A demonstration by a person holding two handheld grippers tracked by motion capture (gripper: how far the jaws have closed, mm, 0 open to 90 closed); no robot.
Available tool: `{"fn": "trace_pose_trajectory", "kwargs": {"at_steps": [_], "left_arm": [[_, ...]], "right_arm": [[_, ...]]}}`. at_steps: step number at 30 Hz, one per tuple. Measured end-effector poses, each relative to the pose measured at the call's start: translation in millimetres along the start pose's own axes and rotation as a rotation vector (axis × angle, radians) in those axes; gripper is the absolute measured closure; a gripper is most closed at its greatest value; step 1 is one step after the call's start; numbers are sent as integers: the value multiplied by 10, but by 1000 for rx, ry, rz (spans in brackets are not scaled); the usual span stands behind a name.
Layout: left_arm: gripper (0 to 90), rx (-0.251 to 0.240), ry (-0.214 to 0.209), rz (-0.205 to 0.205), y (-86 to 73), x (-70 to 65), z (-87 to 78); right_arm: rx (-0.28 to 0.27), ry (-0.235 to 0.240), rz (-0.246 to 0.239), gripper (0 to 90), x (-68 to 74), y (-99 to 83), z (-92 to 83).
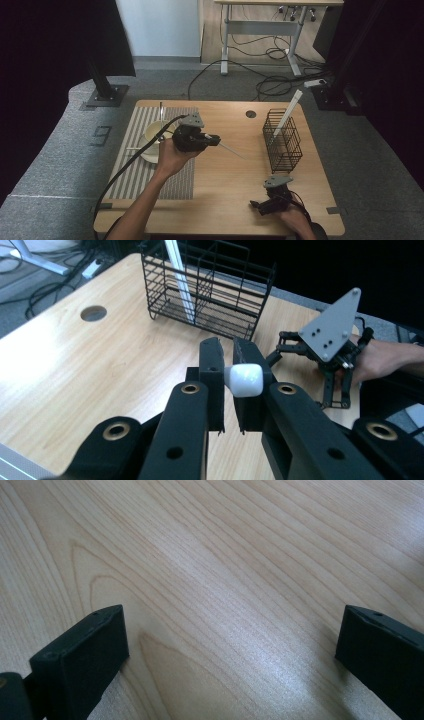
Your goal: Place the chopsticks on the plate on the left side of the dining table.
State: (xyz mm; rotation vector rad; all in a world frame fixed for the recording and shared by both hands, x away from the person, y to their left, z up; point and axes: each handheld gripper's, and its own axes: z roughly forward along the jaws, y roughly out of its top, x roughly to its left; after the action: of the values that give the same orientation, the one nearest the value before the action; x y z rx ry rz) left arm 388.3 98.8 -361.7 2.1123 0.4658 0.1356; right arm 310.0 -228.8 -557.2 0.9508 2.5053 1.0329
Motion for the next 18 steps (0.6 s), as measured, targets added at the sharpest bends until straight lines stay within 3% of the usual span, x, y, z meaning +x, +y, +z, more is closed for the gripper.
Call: {"fn": "trace_pose_trajectory", "kwargs": {"at_steps": [11,18], "left_arm": [[835,-5,-39,-34,-226,13,7],[835,4,-60,-40,-324,-13,50]], "right_arm": [[-26,13,19,10,-74,68,-11],[-56,46,25,12,-101,202,-16]]}}
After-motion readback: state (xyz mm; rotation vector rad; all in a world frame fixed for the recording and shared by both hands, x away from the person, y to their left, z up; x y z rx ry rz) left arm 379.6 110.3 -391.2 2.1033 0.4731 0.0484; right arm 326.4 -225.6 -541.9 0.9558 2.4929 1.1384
